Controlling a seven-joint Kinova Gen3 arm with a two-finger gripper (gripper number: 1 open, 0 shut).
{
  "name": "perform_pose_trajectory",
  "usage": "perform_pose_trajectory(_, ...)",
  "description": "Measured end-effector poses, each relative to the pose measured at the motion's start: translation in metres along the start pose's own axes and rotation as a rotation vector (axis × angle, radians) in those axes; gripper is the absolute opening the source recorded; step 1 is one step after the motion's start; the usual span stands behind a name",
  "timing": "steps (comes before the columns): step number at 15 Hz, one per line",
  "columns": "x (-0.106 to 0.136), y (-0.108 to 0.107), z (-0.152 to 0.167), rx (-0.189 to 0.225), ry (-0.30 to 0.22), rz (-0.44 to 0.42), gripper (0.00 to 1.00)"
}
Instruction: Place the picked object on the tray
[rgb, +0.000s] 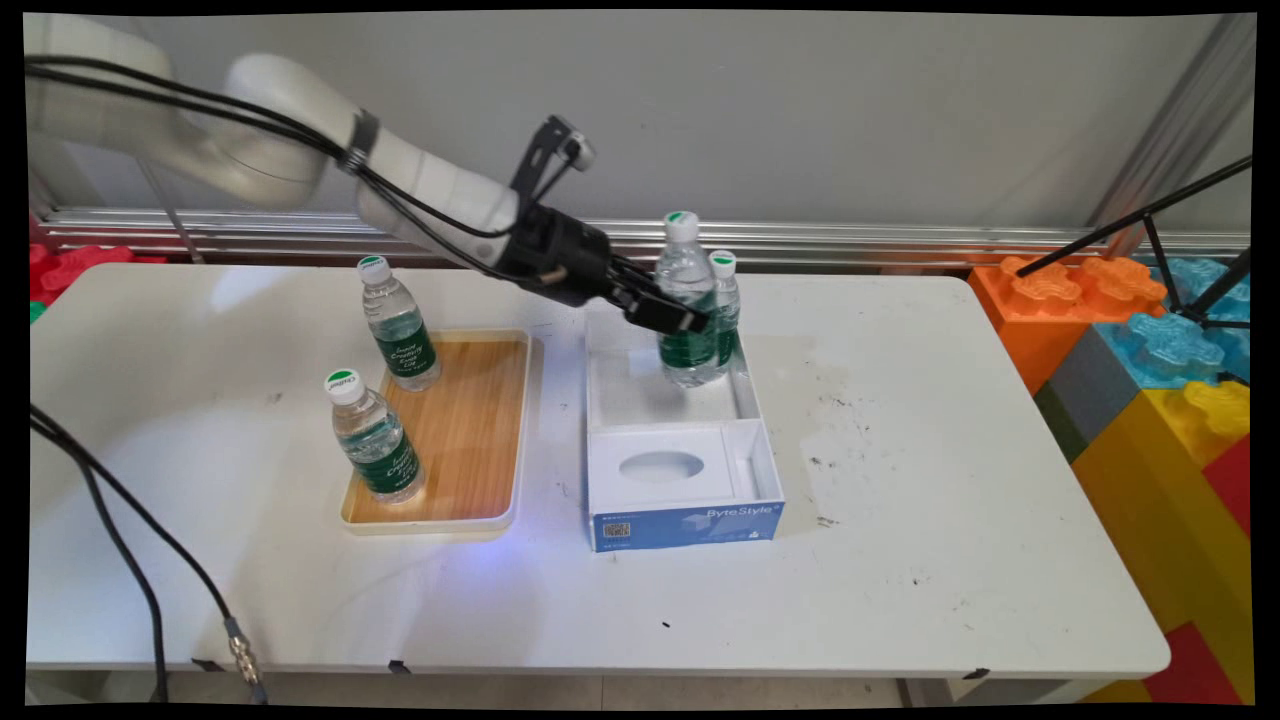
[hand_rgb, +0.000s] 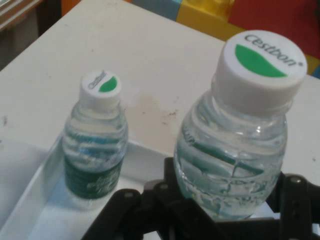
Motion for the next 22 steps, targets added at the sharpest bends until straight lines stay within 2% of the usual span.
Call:
perform_pose_trajectory(5, -0.009, -0.008, -0.041, 0.010, -0.054, 0.016, 0.00)
perform_pose_trajectory(11, -0.027, -0.030, -0.072, 0.038, -0.116, 0.050, 0.00)
perform_pose_trajectory(22, -0.055, -0.061, -0.084, 0.072, -0.184, 0.096, 0.00)
